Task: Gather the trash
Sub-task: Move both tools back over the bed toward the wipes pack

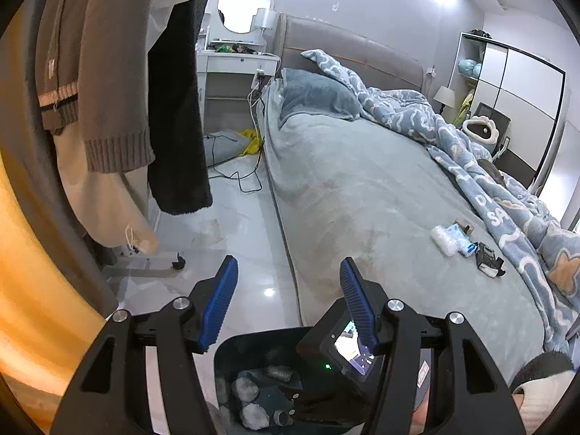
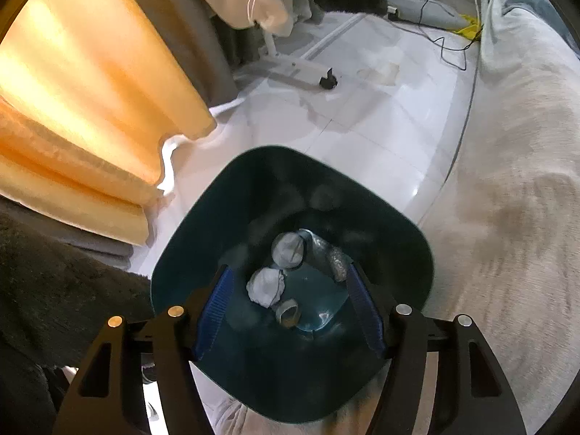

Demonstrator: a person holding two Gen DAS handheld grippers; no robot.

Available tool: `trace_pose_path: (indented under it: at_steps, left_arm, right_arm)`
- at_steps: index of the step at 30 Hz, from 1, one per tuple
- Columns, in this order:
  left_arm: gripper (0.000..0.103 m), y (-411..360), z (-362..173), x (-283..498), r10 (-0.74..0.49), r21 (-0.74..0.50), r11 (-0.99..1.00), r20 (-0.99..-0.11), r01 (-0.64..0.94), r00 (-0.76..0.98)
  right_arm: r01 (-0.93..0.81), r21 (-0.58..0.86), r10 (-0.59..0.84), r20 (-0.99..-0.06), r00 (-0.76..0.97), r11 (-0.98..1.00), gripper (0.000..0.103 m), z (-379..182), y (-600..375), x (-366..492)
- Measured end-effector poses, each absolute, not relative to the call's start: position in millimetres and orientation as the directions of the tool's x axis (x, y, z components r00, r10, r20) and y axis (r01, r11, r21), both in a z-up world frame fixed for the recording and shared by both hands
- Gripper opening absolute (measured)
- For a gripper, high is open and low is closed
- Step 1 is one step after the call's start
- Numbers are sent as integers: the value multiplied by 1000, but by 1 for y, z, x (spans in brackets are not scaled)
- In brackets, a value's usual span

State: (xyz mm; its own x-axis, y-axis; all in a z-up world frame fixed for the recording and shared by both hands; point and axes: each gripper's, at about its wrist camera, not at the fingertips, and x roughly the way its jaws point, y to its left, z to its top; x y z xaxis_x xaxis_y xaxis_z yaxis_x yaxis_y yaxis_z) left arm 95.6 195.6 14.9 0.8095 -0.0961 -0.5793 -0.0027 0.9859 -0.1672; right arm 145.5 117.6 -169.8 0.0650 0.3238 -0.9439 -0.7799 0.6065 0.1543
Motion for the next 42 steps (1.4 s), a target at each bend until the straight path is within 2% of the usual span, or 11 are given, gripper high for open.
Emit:
trace_pose_path:
  at_steps: [18,25,29,33,37,42]
  left_arm:
    - [61,138,26,116,-137,-166,985,-555,52,821]
    - [61,122,21,128,-159,-192,980,-568,58,807]
    - [63,118,26,131,-153,-195,979,-544,53,825]
    - [64,113,28,139,-127,-169,985,-544,40,830]
    - [65,106,23,152,-145,-201,979,-565,35,812]
    - [69,82,16,167,-154,-174,983,-592,62,791]
  right_arm:
    - [-740,135,459,-852,253,659,69,-86,50,160]
    - [-707,85,448,-824,346,702,70,-65,9,171]
    - [-675,71,431,-817,383,734,70,-60,-20,179]
    - [-633,58,410,-806,426,772,70,-55,-51,187]
    - [-601,-18,361,-785,503,799,74,-47,-82,188]
    - [-586,-72,340,-754,562,807,84,-39,-117,192]
